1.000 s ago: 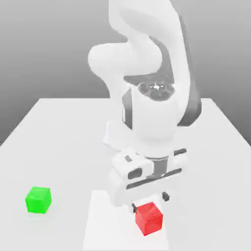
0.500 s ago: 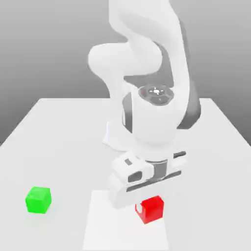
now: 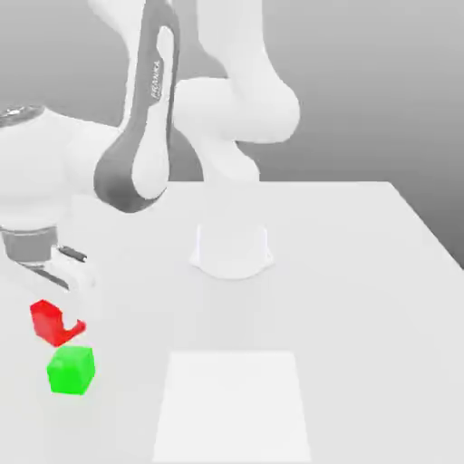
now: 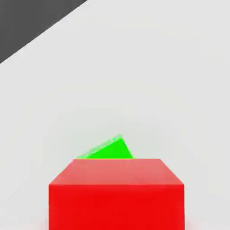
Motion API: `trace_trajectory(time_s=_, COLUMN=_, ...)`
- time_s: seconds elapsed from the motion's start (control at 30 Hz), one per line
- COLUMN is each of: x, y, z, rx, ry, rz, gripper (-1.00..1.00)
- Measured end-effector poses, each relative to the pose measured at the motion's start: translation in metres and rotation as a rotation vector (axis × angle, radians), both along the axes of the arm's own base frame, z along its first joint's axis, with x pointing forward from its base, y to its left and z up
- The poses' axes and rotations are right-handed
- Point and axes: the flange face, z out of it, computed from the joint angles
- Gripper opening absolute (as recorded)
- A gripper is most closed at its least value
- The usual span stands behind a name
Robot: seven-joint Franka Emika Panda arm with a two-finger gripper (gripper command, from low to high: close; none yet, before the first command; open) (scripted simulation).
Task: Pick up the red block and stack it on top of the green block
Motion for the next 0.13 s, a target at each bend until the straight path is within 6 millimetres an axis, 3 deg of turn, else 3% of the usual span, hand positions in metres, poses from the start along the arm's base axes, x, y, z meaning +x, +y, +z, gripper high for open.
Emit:
trace_trajectory(time_s=0.03, x=-0.0005, y=0.0003, z=-0.0078, rx=0.0, ry=0.001, rz=0.0, gripper=1.0)
trace_trajectory(time_s=0.13, x=-0.0005, y=0.0003, z=-0.0078, rx=0.0, ry=0.001, rz=0.0, gripper=1.0)
